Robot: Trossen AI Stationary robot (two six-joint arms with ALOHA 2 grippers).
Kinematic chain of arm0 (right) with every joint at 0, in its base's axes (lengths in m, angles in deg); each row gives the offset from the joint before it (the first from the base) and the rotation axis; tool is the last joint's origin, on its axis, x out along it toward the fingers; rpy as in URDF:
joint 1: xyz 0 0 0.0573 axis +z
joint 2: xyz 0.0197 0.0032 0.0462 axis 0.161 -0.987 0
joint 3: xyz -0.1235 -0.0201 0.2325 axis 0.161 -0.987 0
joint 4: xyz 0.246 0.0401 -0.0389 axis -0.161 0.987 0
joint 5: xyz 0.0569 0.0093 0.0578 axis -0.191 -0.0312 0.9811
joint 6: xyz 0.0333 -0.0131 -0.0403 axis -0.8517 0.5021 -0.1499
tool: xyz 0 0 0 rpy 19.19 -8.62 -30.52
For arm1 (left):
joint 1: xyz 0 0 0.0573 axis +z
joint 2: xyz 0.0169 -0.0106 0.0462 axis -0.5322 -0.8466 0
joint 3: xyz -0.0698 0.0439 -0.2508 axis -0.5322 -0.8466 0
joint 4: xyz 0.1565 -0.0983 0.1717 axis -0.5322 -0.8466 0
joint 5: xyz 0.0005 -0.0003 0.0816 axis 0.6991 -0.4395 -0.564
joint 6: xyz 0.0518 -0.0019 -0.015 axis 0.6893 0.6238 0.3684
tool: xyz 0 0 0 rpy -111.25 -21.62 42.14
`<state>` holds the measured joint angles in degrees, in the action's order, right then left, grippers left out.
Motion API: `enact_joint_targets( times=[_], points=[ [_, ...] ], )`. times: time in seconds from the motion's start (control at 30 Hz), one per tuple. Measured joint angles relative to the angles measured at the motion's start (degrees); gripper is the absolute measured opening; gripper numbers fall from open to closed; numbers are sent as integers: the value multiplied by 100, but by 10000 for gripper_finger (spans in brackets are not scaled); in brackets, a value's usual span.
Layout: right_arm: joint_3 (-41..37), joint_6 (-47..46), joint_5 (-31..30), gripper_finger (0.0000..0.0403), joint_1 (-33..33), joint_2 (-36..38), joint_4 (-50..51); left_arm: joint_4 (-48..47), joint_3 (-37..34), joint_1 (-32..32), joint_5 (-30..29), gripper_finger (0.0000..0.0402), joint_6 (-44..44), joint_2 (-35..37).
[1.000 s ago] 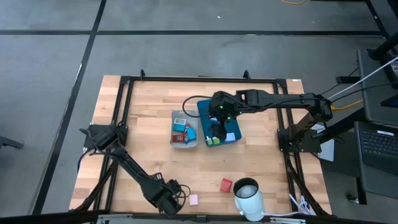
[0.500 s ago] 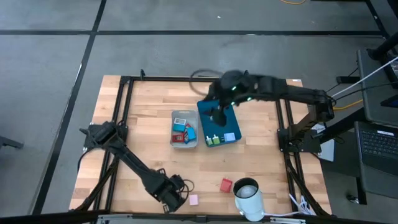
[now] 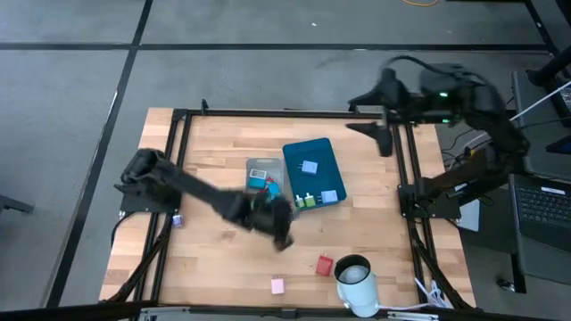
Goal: Pick & Place Office items
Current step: Put the light blue charger adapter into the blue bin
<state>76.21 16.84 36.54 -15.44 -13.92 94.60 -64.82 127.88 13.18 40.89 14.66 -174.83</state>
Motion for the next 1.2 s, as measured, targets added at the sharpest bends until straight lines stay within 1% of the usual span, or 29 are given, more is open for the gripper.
enact_joint_targets(
  times=[0.07,0.17,0.27,0.43,0.53,0.6,0.7,0.83,0.93,1.03,1.13,1.17,1.2],
  points=[
    [-322,-122,-51,284,0,321,-160,810,0,389,37,110,618,117],
    [-1022,-342,-268,284,-2,835,-201,1658,7,973,370,110,1285,136],
    [-1978,-589,-429,284,-4,1414,-653,1790,7,1508,788,110,1619,101],
    [-3647,-1083,-531,284,-4,2264,-1600,1644,0,2274,1495,110,2082,-135],
    [-4434,-1358,-583,284,-4,2576,-2139,1707,2,2640,1988,110,2280,-322],
    [-4785,-1490,-563,284,-4,2709,-2472,1585,2,2820,2287,110,2349,-499],
    [-5049,-1546,-545,284,-2,2782,-2775,1436,-2,2937,2726,110,2400,-807],
    [-5067,-1506,-546,284,-4,2780,-2872,1417,-3,2890,3076,110,2519,-1220],
    [-5067,-1459,-623,284,-7,2769,-2864,1636,-7,2825,3114,110,2569,-1451],
    [-5067,-1453,-762,284,-7,2769,-2880,1849,-5,2793,3151,110,2570,-1544],
    [-5067,-1459,-746,284,-9,2776,-2923,1945,-2,2761,3129,111,2537,-1560],
    [-5067,-1458,-703,284,-10,2795,-2928,1986,-2,2761,3098,119,2521,-1557],
    [-5067,-1459,-696,284,-11,2808,-2937,1973,-2,2761,3052,136,2515,-1550]
  ],
)
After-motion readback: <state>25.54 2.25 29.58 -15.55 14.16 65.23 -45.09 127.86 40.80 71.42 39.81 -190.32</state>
